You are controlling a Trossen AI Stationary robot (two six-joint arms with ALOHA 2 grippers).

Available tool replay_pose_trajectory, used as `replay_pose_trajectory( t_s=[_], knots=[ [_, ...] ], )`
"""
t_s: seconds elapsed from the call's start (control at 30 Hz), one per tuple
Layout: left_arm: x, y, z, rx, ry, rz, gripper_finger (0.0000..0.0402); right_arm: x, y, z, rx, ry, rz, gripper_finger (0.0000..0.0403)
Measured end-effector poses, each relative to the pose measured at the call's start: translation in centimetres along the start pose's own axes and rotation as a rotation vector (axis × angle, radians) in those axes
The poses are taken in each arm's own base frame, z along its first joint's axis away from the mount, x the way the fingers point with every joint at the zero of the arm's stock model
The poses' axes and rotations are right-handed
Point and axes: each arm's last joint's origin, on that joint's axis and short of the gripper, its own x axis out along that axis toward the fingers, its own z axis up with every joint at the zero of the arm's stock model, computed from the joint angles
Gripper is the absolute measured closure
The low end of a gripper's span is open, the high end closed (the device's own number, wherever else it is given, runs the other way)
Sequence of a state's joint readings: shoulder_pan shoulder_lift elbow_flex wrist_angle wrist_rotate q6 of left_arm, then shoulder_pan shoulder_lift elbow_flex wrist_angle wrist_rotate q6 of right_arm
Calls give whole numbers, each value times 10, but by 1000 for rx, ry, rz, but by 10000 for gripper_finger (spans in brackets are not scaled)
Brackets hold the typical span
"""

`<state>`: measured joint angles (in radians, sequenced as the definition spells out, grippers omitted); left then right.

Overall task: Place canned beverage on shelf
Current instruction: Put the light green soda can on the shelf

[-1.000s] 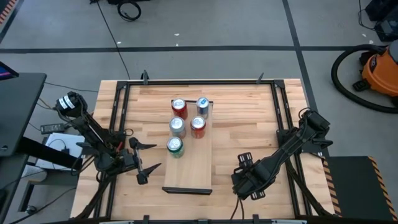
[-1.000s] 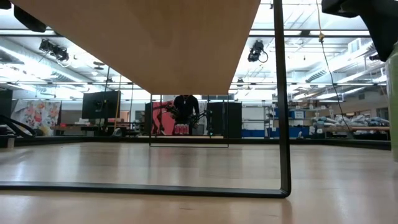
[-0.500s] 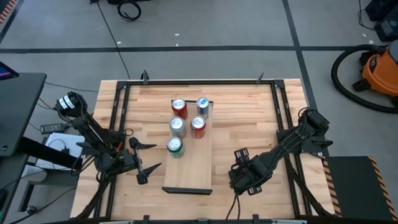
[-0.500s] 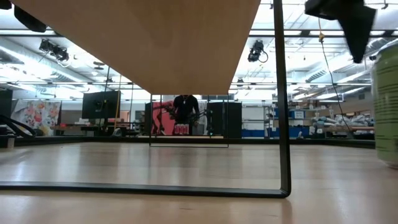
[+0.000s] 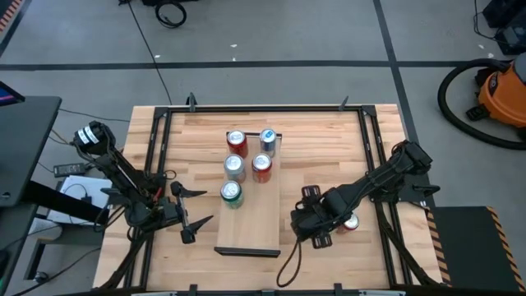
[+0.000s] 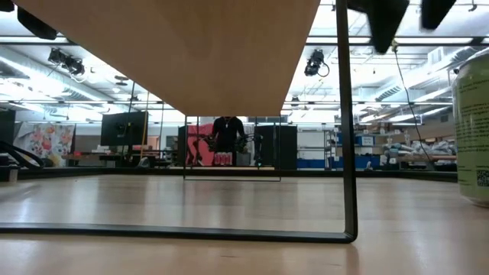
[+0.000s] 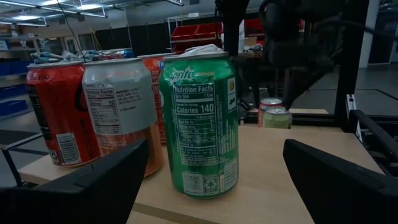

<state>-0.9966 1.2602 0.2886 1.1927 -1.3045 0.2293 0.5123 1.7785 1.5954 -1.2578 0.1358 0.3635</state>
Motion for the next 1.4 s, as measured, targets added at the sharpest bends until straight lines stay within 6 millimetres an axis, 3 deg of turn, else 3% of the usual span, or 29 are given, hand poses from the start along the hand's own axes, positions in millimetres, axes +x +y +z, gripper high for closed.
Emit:
replay_pose_trajectory(
  t_s=[0.27,0.4,0.63,1.03,1.2,1.4],
  knots=[
    [-1,0,0,-1,2,-4,17,-3,6,-23,131,204,-35,46],
    [-3,-2,-1,9,4,-19,17,-1,15,-26,167,205,-2,8],
    [-4,-2,-1,14,3,-23,17,5,25,-33,182,210,-30,9],
    [-4,-2,-1,21,3,-23,17,56,23,-47,99,279,63,9],
    [-4,-2,-1,21,3,-23,17,64,23,-50,35,275,74,43],
    [-4,-2,-1,22,3,-23,17,58,23,-43,-41,225,51,97]
  ],
)
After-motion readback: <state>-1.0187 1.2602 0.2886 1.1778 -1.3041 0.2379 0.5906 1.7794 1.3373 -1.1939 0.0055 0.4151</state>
